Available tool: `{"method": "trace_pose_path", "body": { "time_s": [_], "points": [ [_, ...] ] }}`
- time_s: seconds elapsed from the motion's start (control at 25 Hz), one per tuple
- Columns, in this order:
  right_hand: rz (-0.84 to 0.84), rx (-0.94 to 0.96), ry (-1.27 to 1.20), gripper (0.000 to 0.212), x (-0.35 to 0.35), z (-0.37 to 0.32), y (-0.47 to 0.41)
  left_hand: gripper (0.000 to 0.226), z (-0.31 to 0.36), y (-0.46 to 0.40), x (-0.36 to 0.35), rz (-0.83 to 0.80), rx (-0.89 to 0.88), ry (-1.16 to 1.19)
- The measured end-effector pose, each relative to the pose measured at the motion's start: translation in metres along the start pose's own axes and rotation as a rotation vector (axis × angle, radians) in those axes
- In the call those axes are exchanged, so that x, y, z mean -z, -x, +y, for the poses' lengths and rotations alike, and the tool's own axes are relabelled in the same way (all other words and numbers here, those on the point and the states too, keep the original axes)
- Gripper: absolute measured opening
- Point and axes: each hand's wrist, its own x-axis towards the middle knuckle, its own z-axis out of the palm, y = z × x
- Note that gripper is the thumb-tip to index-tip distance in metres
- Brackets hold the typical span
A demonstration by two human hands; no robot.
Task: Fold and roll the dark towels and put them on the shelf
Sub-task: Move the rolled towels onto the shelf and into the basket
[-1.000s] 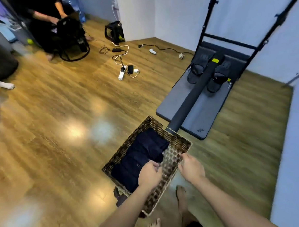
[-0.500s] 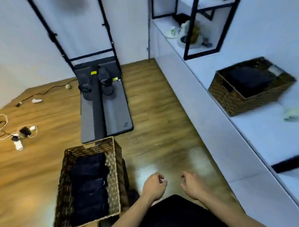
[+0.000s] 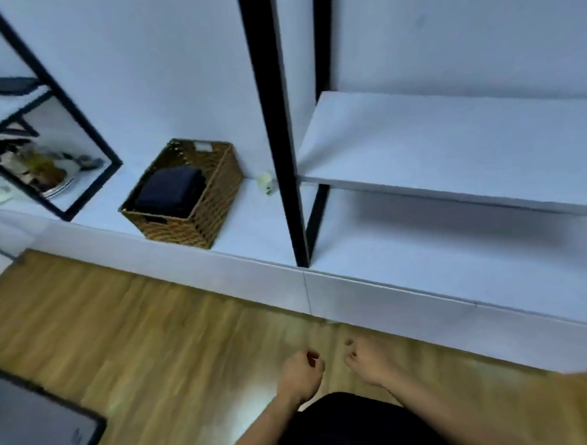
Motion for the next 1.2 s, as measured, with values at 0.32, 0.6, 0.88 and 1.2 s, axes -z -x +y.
{"method": "trace_pose_path", "body": {
  "time_s": [0.32, 0.6, 0.88, 1.2],
  "points": [
    [0.233, -0.433, -0.287, 0.036, 0.013, 0.090, 0.058, 0.023, 0.103, -0.030, -0.051, -0.265, -0.384, -0.281],
    [0.452, -0.721, -0.509, 0.040, 0.016, 0.107, 0.097, 0.011, 0.173, -0.020, -0.073, -0.435, -0.691, -0.390],
    [0.833, -0.740, -0.380, 0.033, 0.141, 0.150, 0.144, 0.017, 0.320, 0.017, -0.081, -0.354, -0.974, -0.217],
    [1.141, -0.622, -0.159, 0.033, 0.334, 0.258, 0.190, 0.018, 0.526, 0.058, -0.110, -0.202, -1.127, 0.092]
  ]
}}
